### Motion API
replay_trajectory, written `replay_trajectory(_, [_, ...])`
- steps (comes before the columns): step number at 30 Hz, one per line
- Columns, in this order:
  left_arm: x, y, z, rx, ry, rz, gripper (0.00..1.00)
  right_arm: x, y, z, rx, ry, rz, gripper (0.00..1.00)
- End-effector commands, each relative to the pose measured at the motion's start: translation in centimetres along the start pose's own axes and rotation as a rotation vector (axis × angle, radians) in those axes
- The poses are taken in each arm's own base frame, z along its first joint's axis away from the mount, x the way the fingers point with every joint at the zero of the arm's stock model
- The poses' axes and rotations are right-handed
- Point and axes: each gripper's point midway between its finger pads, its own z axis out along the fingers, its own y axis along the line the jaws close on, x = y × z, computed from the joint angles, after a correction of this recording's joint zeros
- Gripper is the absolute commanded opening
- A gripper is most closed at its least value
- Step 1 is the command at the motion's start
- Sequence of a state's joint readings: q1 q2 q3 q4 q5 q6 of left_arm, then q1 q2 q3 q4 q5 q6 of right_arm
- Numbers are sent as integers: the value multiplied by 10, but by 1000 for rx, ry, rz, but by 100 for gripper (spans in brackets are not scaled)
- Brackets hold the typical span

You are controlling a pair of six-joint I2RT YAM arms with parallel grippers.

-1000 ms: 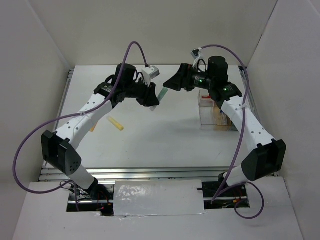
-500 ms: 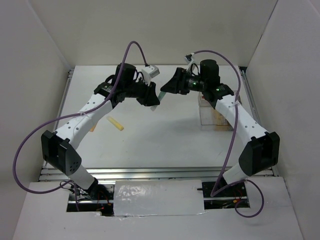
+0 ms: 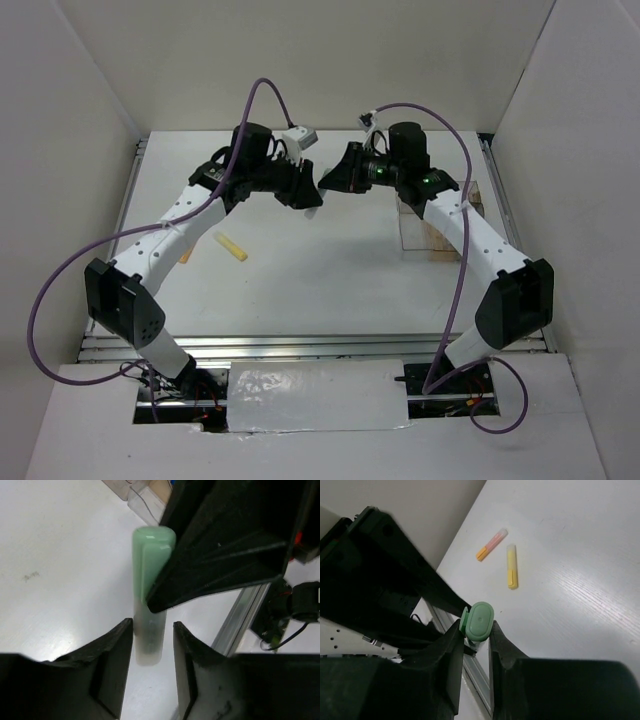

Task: Sort the stationery into containers
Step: Place the stationery in the storage box.

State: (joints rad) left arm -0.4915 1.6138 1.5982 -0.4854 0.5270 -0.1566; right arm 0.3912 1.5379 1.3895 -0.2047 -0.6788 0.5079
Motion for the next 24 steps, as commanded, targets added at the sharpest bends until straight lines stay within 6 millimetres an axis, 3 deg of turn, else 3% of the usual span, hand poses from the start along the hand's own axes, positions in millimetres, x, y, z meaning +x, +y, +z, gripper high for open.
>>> replay_trajectory(1, [-22, -13, -11, 22, -65, 47, 52, -30, 15, -16, 19, -86, -129, 0])
replay_trajectory(2, [-21, -9, -14, -12, -68, 46, 75, -35, 12, -22, 32, -94, -172, 0])
replay_trajectory(4, [-18, 5, -26, -88, -70, 38, 81, -37, 2, -40, 73, -93, -188, 0])
replay_trajectory(5, [-16, 16, -30, -146, -76, 8, 82, -46, -17, -57, 108, -108, -213, 0])
replay_trajectory(6, [-13, 34, -41, -212, -92, -37, 85, -42, -28, -70, 145, -87, -201, 0])
replay_trajectory(8, [-9, 65, -60, -355, -127, -140, 99, -56, -63, -103, 249, -93, -261, 0])
replay_trajectory(9, [-1, 75, -72, -392, -137, -170, 99, -56, -73, -114, 288, -75, -293, 0])
replay_trajectory(10, [2, 97, -88, -447, -166, -215, 99, -40, -91, -123, 345, -2, -274, 0])
replay_trajectory(12, [13, 112, -107, -495, -208, -297, 99, -39, -126, -144, 460, 67, -336, 0])
replay_trajectory(14, [21, 128, -120, -525, -216, -313, 99, -18, -143, -158, 509, 177, -265, 0])
replay_trajectory(15, [24, 132, -124, -537, -206, -309, 99, -8, -160, -159, 518, 235, -230, 0])
replay_trajectory(16, [32, 133, -125, -545, -171, -309, 99, 6, -163, -161, 518, 289, -168, 0])
replay_trajectory(22, [57, 147, -127, -576, -22, -215, 99, 25, -200, -151, 616, 386, -143, 0])
replay_trajectory(24, [67, 149, -130, -580, 15, -219, 99, 36, -207, -140, 616, 434, -126, 0])
